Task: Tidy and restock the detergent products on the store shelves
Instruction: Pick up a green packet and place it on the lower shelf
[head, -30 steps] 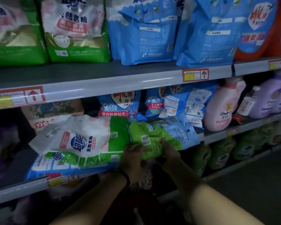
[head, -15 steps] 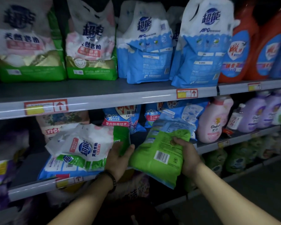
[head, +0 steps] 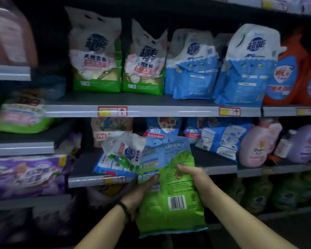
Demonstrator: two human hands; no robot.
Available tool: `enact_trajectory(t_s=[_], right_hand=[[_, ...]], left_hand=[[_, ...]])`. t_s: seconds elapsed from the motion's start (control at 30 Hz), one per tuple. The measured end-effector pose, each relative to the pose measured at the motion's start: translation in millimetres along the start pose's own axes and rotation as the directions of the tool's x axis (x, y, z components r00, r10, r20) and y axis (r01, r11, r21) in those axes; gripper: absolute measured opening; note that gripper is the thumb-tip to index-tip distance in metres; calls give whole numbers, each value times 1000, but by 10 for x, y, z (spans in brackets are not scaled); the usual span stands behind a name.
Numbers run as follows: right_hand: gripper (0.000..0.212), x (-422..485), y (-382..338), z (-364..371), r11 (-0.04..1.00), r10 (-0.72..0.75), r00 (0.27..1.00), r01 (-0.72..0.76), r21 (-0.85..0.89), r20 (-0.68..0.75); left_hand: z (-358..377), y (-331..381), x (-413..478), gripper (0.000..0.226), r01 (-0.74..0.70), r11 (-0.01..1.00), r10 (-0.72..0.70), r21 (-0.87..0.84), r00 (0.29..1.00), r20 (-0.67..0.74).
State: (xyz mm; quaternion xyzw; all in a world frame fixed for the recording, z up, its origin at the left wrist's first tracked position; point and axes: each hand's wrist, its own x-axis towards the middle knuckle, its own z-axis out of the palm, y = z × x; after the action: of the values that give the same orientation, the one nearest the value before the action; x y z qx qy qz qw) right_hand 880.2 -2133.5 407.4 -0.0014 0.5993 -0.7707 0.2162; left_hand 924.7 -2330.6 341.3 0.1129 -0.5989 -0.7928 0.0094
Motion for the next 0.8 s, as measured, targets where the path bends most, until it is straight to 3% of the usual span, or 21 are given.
enact_trajectory(t_s=[0.13, 0.27, 0.43, 0.53, 0.6, 0.7, 0.8], right_hand=[[39, -25, 27, 544, 988, -75, 996, 70, -138, -37], [35, -20, 153, 1049, 982, -67, 994, 81, -171, 83], [95, 10, 485, 1658, 959, -67, 960, 137, -249, 271], [78, -51, 568, 2169, 950, -96, 940, 185, -253, 328], [77, -33, 611, 2494, 963, -14, 944, 102, -251, 330], [42, 38, 694, 2943, 977, 86, 946, -19, -210, 314], [37, 214, 805, 3390, 982, 10, 953, 49, -184, 303]], left_hand=[[-544, 248, -269, 44, -124, 992, 117, -23, 971, -210], [-1086, 606, -535, 31, -229, 972, 237, 61, 926, -293], [-1721, 944, -952, 35, -304, 952, 292, 40, 862, -414], [-2070, 1116, -1167, 32, -319, 948, 291, 21, 833, -470], [-2322, 1199, -1288, 36, -334, 942, 302, 27, 813, -498], [-2736, 1329, -1422, 43, -344, 937, 317, 52, 783, -535], [-3079, 1519, -1456, 58, -341, 935, 340, 95, 789, -512]])
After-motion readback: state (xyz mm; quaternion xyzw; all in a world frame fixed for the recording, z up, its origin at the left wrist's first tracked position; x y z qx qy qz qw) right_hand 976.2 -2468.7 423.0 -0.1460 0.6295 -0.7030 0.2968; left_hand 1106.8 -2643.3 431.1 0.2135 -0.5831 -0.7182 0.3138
